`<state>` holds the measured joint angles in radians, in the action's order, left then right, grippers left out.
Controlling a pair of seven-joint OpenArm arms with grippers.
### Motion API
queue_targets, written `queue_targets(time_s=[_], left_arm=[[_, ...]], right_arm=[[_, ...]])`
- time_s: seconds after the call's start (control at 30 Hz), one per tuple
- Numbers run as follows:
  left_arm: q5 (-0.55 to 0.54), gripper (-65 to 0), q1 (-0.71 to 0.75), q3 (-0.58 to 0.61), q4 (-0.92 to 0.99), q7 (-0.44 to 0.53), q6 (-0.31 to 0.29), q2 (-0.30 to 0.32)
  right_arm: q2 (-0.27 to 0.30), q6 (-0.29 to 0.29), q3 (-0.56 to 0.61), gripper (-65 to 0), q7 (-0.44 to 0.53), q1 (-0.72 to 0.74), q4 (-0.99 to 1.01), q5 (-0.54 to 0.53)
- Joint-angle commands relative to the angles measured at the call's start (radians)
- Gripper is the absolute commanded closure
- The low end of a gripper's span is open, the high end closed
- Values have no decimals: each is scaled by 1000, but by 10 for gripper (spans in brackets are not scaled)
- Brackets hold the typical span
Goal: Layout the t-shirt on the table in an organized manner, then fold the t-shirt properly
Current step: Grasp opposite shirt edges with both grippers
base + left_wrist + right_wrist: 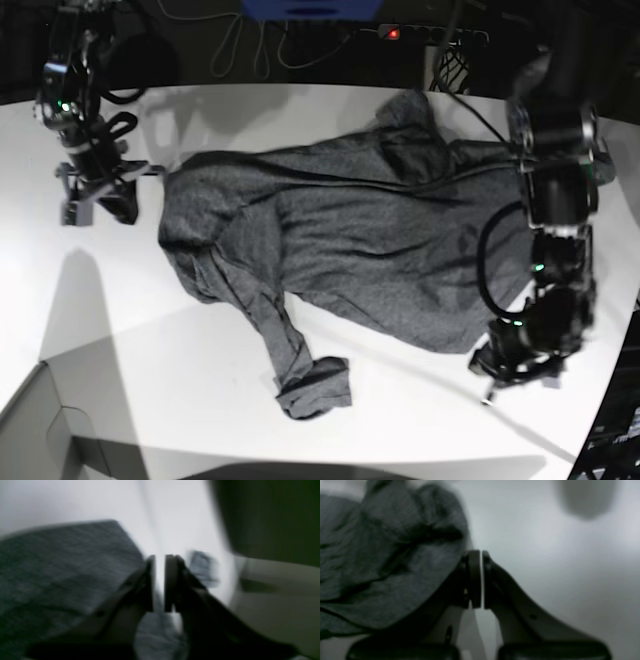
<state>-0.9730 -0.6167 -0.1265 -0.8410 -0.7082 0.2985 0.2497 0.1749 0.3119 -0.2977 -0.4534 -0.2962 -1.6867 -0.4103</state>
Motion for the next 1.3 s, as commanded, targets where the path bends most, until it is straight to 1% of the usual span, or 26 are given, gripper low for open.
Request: queue_targets(time_s=[0.0, 0.07, 0.13, 0.27, 0.37, 0.47, 0.53, 0.6, 0.7, 0.8, 0.87, 0.93, 1.1, 1.17, 1.27], left_arm=[[1, 0, -61, 61, 30, 43, -3, 13], [-5, -6, -104, 195, 122, 129, -3, 13], [2, 0, -128, 305, 180, 192, -3, 12], [4, 0, -134, 477, 262, 266, -3, -11], [9, 0, -131, 606, 323, 309, -5, -13], [76, 0, -128, 749, 386, 398, -5, -13], [141, 0, -128, 813, 437, 451, -5, -13], [184, 0, -128, 824, 484, 491, -5, -11], [214, 0, -128, 822, 547, 552, -5, 0], [214, 0, -128, 819, 559, 585, -5, 59], [214, 0, -131, 810, 559, 586, -5, 89], [214, 0, -131, 776, 559, 586, -5, 121], [219, 0, -130, 700, 559, 586, -5, 191], [219, 0, -130, 675, 559, 586, -5, 218], [219, 0, -130, 638, 559, 586, -5, 251]], right_arm=[[-10, 7, -1, 0, 8, -1, -29, -11], [-27, 7, -27, 0, 6, -28, -51, -11], [-48, 7, -33, 0, 8, -39, -69, -11], [-59, 7, -33, 0, 9, -62, -95, -11], [-90, 7, -33, 0, 6, -67, -126, -11], [-97, 7, -30, 0, 5, -71, -160, -9], [-119, 7, -24, 0, 3, -76, -165, -9], [-127, 7, -21, 0, 3, -80, -165, -9], [-128, 7, 18, 0, 3, -76, -152, -8], [-127, 7, 51, 0, 3, -51, -105, -8], [-125, 7, 79, 0, 3, -24, -52, -6], [-125, 7, 94, 0, 3, 1, -6, 3], [-124, 7, 177, 0, 3, 87, 99, 147], [-113, 7, 190, 0, 3, 124, 145, 196], [-102, 7, 188, 0, 3, 190, 224, 235]])
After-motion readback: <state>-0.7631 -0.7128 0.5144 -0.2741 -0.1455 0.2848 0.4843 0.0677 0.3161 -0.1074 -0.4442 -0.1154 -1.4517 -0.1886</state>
